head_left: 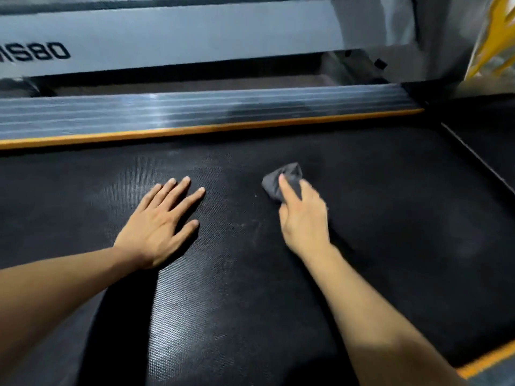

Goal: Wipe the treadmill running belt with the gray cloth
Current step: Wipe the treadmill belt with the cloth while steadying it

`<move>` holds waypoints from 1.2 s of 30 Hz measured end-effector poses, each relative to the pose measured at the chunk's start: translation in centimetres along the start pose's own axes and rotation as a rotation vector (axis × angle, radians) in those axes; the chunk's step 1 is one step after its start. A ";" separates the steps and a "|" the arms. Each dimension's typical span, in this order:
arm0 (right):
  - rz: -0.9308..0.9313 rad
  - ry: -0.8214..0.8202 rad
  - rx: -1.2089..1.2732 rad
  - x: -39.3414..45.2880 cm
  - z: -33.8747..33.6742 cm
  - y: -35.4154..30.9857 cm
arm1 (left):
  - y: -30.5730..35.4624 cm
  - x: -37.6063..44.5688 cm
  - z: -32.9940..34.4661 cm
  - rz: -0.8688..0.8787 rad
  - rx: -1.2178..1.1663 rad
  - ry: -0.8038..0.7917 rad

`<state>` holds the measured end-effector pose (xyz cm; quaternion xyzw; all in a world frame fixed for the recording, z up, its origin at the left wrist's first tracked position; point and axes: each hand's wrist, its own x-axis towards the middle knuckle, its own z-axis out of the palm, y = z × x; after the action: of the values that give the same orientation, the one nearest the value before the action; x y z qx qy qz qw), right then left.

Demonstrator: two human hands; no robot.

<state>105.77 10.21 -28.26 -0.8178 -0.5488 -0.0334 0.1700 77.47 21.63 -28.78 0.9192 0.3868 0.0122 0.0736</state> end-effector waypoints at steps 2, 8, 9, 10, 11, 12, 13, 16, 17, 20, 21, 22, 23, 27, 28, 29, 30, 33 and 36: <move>0.045 -0.024 -0.023 4.6 1.2 0.3 | -0.2 0.0 0.2 0.008 -0.017 0.005; 0.187 -0.082 -0.092 11.9 2.9 -1.8 | 0.0 0.1 0.3 0.023 -0.018 0.020; 0.160 -0.048 -0.103 11.5 3.2 -3.4 | 0.0 0.1 0.3 0.028 -0.018 0.017; 0.105 -0.023 -0.083 10.9 3.4 -5.3 | 0.1 0.1 0.3 0.032 -0.019 0.016; 0.032 -0.023 -0.036 10.3 3.7 -7.3 | 0.1 0.2 0.2 0.030 -0.018 0.016; -0.045 -0.032 0.010 9.5 4.0 -9.1 | 0.1 0.2 0.1 0.028 -0.014 0.015; -0.115 -0.053 0.051 8.8 4.2 -10.5 | 0.1 0.1 0.1 0.031 -0.011 0.011; -0.214 -0.129 0.049 8.3 4.0 -10.3 | 0.0 0.1 0.1 0.042 -0.017 0.007; -0.181 -0.113 0.039 8.8 3.8 -8.8 | -0.1 0.1 0.1 0.042 -0.020 0.010; 0.122 0.007 -0.059 10.4 2.7 -2.1 | -0.1 0.1 0.0 0.038 -0.036 0.018; 0.206 0.016 -0.085 10.4 2.2 -0.1 | 0.0 0.1 0.0 0.030 -0.034 0.020; 0.262 -0.004 -0.085 10.3 1.7 1.2 | 0.1 0.0 0.1 0.028 -0.031 0.022; 0.290 -0.032 -0.075 10.2 1.6 1.8 | 0.1 0.1 0.2 0.029 -0.028 0.028; 0.150 0.007 -0.105 7.7 2.3 -3.0 | 0.2 0.3 0.5 0.016 -0.026 0.035; 0.091 0.006 -0.065 6.4 2.7 -5.1 | 0.2 0.3 0.5 0.006 -0.026 0.041; 0.026 -0.001 -0.020 5.0 3.1 -7.1 | 0.2 0.3 0.5 0.000 -0.028 0.045; -0.044 -0.007 0.013 3.7 3.4 -8.9 | 0.2 0.4 0.4 -0.001 -0.025 0.043; -0.187 -0.073 0.025 2.3 3.3 -9.9 | 0.1 0.4 0.4 0.003 -0.014 0.039; -0.071 -0.036 -0.044 3.5 1.9 -4.9 | 0.0 0.4 0.5 0.003 -0.008 0.038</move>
<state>102.45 15.60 -28.05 -0.8019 -0.5794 -0.0367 0.1409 77.75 21.87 -29.27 0.9190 0.3868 0.0315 0.0701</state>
